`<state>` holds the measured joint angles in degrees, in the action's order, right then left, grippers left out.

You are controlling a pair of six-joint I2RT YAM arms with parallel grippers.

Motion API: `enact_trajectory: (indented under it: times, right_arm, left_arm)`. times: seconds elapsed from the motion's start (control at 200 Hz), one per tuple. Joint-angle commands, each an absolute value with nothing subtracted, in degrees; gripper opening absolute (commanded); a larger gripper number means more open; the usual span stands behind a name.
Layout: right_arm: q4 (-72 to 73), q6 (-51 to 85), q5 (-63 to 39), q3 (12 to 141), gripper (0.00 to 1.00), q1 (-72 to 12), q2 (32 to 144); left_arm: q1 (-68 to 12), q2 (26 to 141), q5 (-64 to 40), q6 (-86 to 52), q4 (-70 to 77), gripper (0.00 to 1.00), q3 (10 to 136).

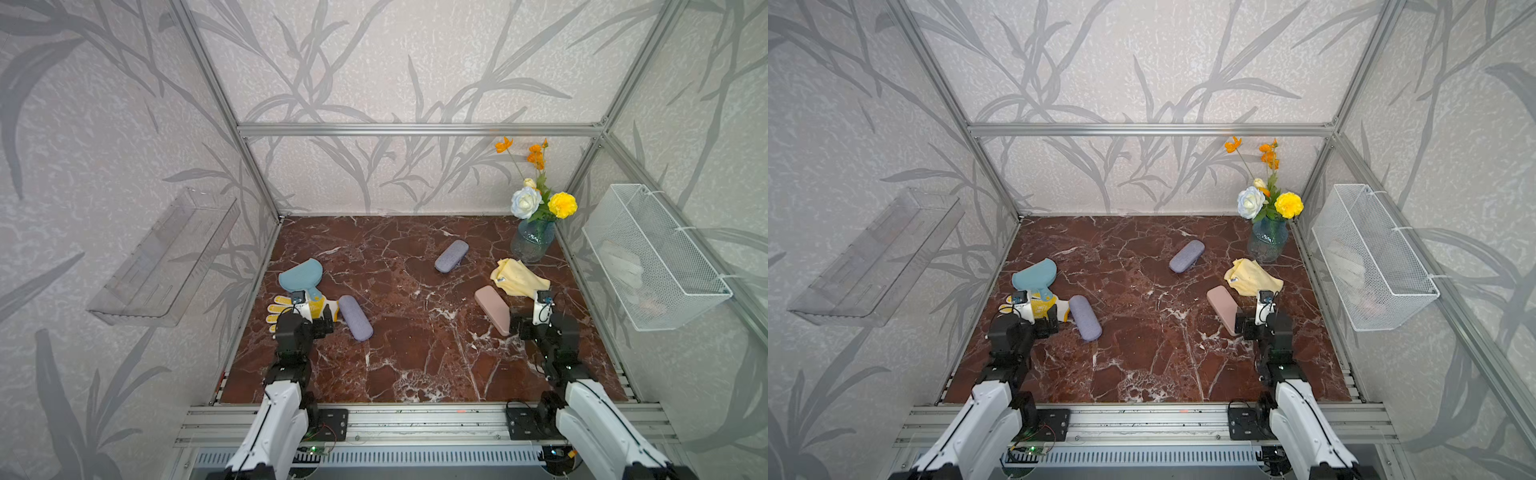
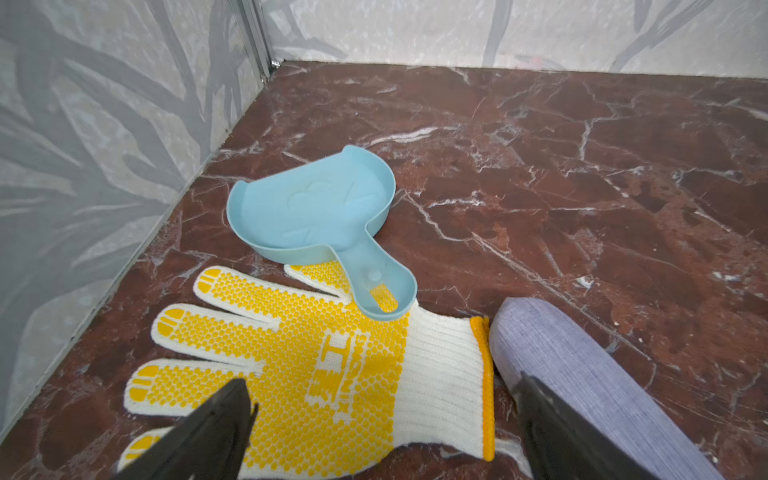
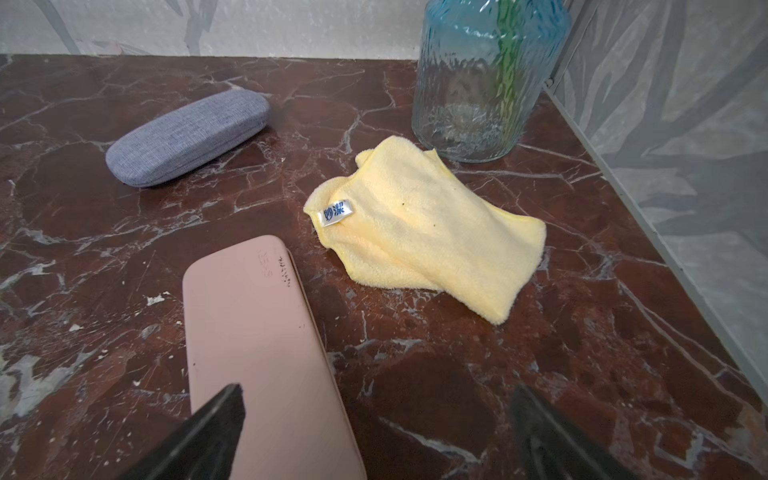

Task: Wipe the eyeglass case
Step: Move the eyeglass case from the center of the board.

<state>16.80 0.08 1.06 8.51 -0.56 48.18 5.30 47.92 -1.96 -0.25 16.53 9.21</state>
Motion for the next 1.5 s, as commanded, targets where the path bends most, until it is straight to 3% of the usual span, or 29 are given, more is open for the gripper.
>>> enact_trajectory:
  times: [0.0,0.7,0.815,0.97,1.155,1.285,1.39,1.495]
  right_arm:
    - [48.2,-2.64,7.21,22.86,0.99,-6.23,87.8]
    - [48.83,-2.85,8.29,23.06,0.99,-6.39,86.73]
    - [31.46,-1.61,11.08,28.55,0.99,-6.53,80.53]
    - [25.81,0.15,15.73,29.96,0.99,-8.59,75.03]
    - [-1.52,6.33,27.7,40.57,0.99,-14.89,68.85]
    - [-13.6,27.09,19.57,45.91,0.99,-15.34,66.46]
    - [-7.88,29.31,-7.13,43.65,0.98,-9.83,65.25]
    - [-9.66,30.27,-8.28,43.14,0.91,-10.76,64.82]
  left_arm:
    - [4.33,87.23,-2.01,-2.77,46.19,1.0,23.47]
    - [3.91,85.52,-2.43,-1.75,42.5,1.0,24.88]
    - [1.97,81.08,2.31,-1.36,35.17,1.0,26.92]
    - [-2.89,74.6,14.65,-2.18,29.2,1.0,27.02]
    - [-9.13,67.77,25.21,-8.88,11.31,1.0,34.7]
    - [-10.11,64.32,24.55,-15.47,-0.93,0.99,40.67]
    - [-10.02,62.41,21.81,-23.48,-9.26,1.0,44.12]
    - [-9.62,59.75,21.7,-28.38,-10.48,1.0,43.05]
